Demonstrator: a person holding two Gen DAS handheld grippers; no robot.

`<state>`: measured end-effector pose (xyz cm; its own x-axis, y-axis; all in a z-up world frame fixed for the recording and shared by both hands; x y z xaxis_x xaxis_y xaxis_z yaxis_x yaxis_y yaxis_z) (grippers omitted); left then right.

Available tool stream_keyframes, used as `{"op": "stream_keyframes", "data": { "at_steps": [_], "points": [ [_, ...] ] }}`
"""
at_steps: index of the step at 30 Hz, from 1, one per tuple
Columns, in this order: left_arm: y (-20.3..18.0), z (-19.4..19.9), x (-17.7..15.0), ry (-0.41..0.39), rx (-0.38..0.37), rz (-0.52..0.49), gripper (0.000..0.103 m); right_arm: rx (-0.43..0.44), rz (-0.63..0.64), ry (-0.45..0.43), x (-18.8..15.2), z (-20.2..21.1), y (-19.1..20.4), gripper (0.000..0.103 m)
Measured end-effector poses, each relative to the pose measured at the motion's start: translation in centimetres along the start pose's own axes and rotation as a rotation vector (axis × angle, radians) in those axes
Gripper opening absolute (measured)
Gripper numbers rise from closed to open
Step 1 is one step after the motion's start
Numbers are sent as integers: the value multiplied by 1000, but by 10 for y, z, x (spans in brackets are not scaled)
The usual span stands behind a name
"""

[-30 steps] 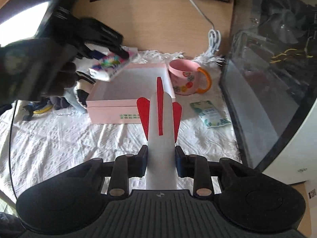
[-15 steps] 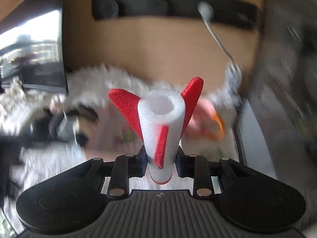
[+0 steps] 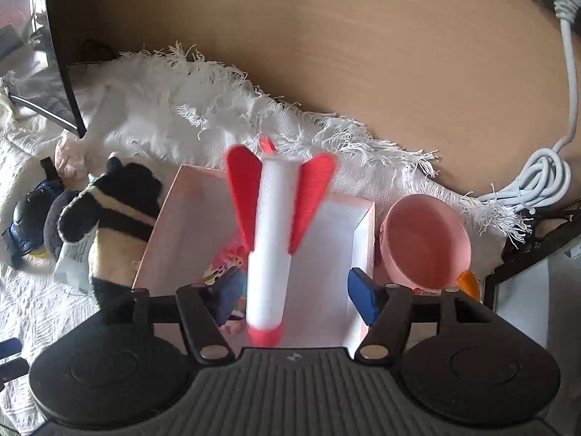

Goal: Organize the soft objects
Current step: 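Lower the foam rocket into the pink box and open the right gripper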

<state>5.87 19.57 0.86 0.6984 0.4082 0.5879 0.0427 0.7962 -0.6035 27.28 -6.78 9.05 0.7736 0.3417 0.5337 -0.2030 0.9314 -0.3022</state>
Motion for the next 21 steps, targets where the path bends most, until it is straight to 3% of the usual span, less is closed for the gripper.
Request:
{"op": "stream_keyframes", "data": {
  "at_steps": [7, 10, 11, 13, 17, 21],
  "points": [
    [24, 9, -9, -6, 49, 49, 51, 24, -57, -21, -19, -25, 8, 64],
    [29, 11, -10, -4, 59, 60, 51, -39, -86, -46, -21, -40, 13, 63],
    [31, 11, -10, -1, 63, 61, 51, -76, -89, -53, -21, -46, 14, 58],
    [31, 11, -11, 5, 69, 58, 51, -119, -82, -46, -24, -58, 16, 29],
    [30, 8, -12, 19, 63, 46, 51, -104, -77, -40, -33, -60, 19, 29],
    [27, -1, -10, 40, 50, 34, 51, -10, -67, 37, -46, -51, 22, 28]
  ]
}}
Point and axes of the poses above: each gripper's, at about its wrist camera, not at the fingertips, and z roughly against the way its jaws point, y to its left, x to its top, the point moved 5 cm from there along -z, roughly the way its jaws point, and after that the axes turned 14 degrees about -x, right-handed, at the moved point
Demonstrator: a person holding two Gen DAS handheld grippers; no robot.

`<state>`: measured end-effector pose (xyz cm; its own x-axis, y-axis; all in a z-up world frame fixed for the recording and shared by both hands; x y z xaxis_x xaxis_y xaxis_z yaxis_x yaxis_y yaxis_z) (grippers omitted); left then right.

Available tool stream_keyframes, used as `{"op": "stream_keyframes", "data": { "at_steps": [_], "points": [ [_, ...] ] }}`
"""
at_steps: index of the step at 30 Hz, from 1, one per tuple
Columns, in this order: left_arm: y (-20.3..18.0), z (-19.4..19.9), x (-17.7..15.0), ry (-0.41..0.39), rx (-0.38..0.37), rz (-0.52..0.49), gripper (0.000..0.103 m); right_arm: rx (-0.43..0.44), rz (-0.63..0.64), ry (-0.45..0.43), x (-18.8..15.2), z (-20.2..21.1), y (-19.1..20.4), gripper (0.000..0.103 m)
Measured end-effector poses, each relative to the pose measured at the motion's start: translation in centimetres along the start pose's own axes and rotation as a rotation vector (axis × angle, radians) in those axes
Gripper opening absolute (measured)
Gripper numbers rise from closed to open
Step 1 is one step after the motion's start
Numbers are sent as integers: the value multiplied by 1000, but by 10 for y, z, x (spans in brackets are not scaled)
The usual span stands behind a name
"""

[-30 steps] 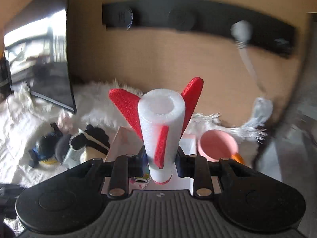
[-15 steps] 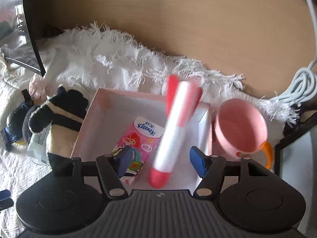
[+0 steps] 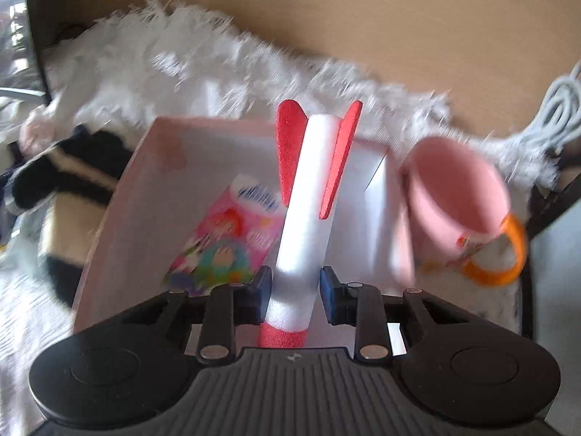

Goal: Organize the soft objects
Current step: 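Lower the foam rocket into the pink box and open the right gripper, then grasp the black-and-white bunny plush mitten with the right gripper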

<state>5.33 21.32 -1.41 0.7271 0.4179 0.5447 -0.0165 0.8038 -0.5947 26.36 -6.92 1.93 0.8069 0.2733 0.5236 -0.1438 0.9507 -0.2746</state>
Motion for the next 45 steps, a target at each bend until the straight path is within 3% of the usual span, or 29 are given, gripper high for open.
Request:
{"op": "stream_keyframes", "data": {
  "at_steps": [3, 7, 11, 13, 16, 20, 24, 30, 33, 34, 36, 38, 41, 45],
  "points": [
    [-9, -5, 3, 8, -29, -23, 51, 42, 17, 56, -10, 5, 4, 28],
    [-23, -11, 6, 20, -59, -68, 51, 21, 42, -36, -12, 24, 5, 31],
    [-27, -13, 5, 23, -51, -94, 51, -28, 65, -220, -13, 61, 10, 53],
    [-24, -12, 5, 17, -38, -87, 51, -7, 84, -306, -13, 79, 19, 68],
    [-16, -4, 8, -18, -13, -69, 51, 72, 103, -376, -16, 99, 42, 77],
    [-8, 11, 11, -68, 2, -53, 51, 131, 188, -388, -20, 100, 83, 78],
    [3, 20, 7, -86, 15, -31, 51, 100, 277, -416, -16, 90, 125, 78],
    [23, 27, -3, -96, 40, 35, 51, -21, 389, -441, -1, 60, 177, 71],
    [30, 34, -5, -108, 49, 54, 51, -21, 367, -418, 9, 47, 187, 71],
    [33, 36, -5, -114, 51, 62, 51, -22, 355, -410, 12, 44, 187, 64],
    [37, 39, -4, -123, 52, 68, 51, -8, 356, -368, 13, 42, 188, 29],
    [39, 40, 0, -132, 54, 64, 51, 4, 332, -356, 10, 49, 187, 27],
    [38, 39, 6, -140, 42, 56, 51, 98, 282, -346, -8, 73, 176, 25],
    [31, 29, 14, -129, 13, 32, 51, 309, 135, -263, -39, 108, 149, 25]
  ]
}}
Point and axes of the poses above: each gripper's, at about its wrist camera, not at the fingertips, and z roughly against the way its jaws point, y to its left, x to its top, the point moved 5 cm from there along -z, roughly the way its jaws point, and after that the axes turned 14 degrees about -x, right-handed, at the moved point
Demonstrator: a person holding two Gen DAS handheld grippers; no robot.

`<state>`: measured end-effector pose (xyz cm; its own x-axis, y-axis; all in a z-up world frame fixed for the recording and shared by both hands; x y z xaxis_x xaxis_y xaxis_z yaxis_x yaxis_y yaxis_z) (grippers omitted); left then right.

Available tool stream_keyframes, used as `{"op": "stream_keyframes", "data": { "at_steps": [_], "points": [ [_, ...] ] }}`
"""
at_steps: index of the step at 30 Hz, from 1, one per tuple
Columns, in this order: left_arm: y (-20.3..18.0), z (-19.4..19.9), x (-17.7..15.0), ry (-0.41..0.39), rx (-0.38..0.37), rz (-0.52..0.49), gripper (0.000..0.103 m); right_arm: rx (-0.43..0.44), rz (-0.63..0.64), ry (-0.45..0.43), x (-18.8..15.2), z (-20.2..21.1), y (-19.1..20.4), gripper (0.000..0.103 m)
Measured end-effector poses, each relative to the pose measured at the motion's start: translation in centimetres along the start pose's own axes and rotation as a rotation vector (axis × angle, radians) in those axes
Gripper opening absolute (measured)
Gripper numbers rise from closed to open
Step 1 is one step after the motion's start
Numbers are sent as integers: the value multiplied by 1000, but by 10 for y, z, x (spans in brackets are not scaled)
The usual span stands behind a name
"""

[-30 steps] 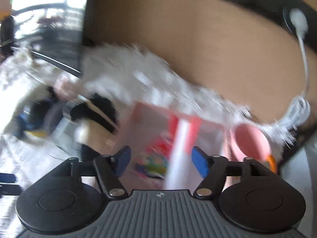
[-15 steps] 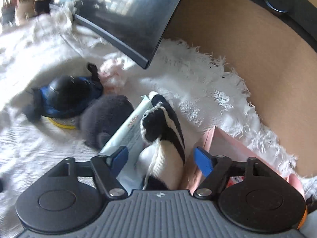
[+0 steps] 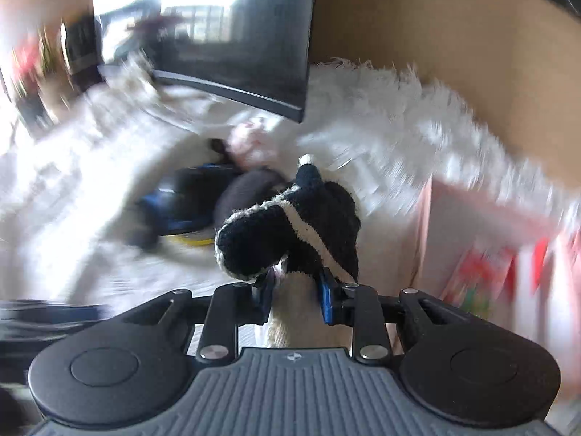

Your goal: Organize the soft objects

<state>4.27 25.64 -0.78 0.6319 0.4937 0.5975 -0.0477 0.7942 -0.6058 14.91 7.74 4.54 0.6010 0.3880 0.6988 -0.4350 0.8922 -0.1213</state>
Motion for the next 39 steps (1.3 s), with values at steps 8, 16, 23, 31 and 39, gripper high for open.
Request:
{"op": "stream_keyframes", "data": {
  "at_steps": [8, 16, 23, 31, 39],
  "points": [
    [-38, -30, 13, 16, -97, -125, 51, 42, -211, 123, -78, 43, -47, 25],
    [-88, -74, 20, 70, -141, -256, 52, -157, -370, 45, -122, 79, -109, 47],
    [-103, -107, 60, -24, -73, -281, 51, -291, -374, 29, -154, 92, -123, 54],
    [-102, -160, 90, 55, 25, -364, 43, -447, -283, 35, -181, 94, -123, 60],
    [-143, -169, 118, 69, 16, -792, 47, -489, -241, 46, -191, 89, -118, 60]
  ]
}}
Point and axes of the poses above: each gripper's, at about its wrist camera, not at the fingertips, and z roughly against the way its jaws point, y to its left, x to its top, the point moved 5 cm from there along -z, roughly the way its jaws point, and after that the axes turned 14 degrees about -x, right-handed, at the moved point
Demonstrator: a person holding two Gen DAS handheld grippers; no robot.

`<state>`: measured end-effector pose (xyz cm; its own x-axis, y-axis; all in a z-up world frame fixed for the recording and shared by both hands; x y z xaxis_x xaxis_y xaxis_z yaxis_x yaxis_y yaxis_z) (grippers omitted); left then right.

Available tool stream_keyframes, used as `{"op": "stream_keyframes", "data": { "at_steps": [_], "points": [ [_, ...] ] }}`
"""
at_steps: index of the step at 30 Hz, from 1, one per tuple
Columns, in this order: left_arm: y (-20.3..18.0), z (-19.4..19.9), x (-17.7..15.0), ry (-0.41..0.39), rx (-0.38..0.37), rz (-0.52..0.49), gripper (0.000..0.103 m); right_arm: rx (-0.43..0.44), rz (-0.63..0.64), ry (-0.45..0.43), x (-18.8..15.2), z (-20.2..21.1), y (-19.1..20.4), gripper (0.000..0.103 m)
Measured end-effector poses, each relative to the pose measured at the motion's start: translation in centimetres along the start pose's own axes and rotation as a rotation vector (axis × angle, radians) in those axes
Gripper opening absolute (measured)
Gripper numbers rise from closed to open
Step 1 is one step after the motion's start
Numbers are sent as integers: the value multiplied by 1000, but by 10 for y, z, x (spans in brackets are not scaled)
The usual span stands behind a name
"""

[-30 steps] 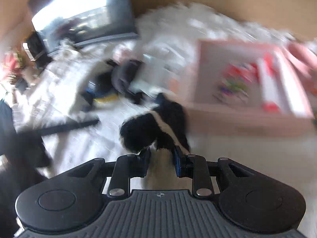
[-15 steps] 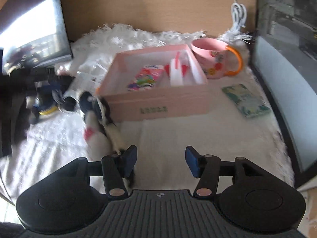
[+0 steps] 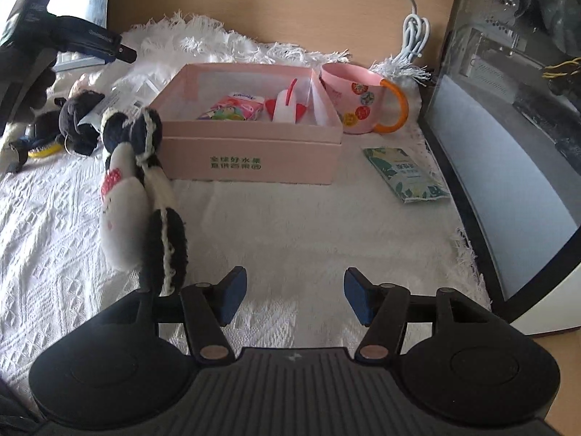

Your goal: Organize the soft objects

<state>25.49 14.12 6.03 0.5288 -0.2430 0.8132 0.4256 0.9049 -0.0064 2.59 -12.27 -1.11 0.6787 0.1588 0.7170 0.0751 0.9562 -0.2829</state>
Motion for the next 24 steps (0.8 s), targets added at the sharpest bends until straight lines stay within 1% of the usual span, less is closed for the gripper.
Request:
{"op": "stream_keyframes", "data": {
  "at_steps": [1, 3, 5, 8, 10, 12, 13, 15, 18, 20, 21, 22, 23, 24],
  "points": [
    [2, -8, 1, 38, 25, -58, 47, 0, 3, 0, 0, -1, 1, 60],
    [10, -26, 1, 109, 76, -136, 46, -1, 4, 0, 0, -4, 3, 60],
    [13, -43, -3, 171, 89, -197, 45, 6, -8, 12, -1, -10, 3, 60],
    [9, -69, -9, 256, 147, -340, 45, 16, -25, 41, -2, -20, 6, 60],
    [8, -83, -14, 312, 172, -402, 45, 22, -30, 53, -2, -25, 9, 60],
    [12, -98, -17, 365, 184, -412, 44, 23, -32, 58, -2, -28, 11, 60],
    [16, -103, -17, 376, 192, -408, 41, 23, -34, 60, -2, -29, 11, 60],
    [23, -109, -13, 381, 200, -393, 38, 23, -39, 67, -2, -32, 11, 60],
    [27, -115, -9, 391, 172, -395, 32, 18, -43, 72, -1, -35, 10, 60],
    [29, -114, -8, 398, 169, -404, 21, 14, -48, 71, 0, -36, 8, 60],
    [31, -112, -8, 396, 173, -397, 18, 12, -49, 70, 0, -35, 7, 60],
    [32, -108, -7, 389, 160, -380, 16, 9, -48, 66, 0, -35, 6, 60],
    [34, -102, -5, 378, 131, -349, 13, 6, -47, 62, 0, -34, 5, 60],
    [35, -95, -4, 363, 103, -319, 13, 4, -48, 59, 1, -34, 4, 60]
  ]
}}
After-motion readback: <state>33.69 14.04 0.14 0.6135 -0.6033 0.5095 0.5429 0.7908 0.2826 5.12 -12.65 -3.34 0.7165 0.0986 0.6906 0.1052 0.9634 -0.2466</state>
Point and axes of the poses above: each gripper's, at about its wrist camera, not at the fingertips, and z roughly against the way its jaws point, y to its left, x to its top, the point moved 5 cm from there along -z, roughly the way its jaws point, and after that the axes turned 14 degrees about -x, right-handed, at the moved point
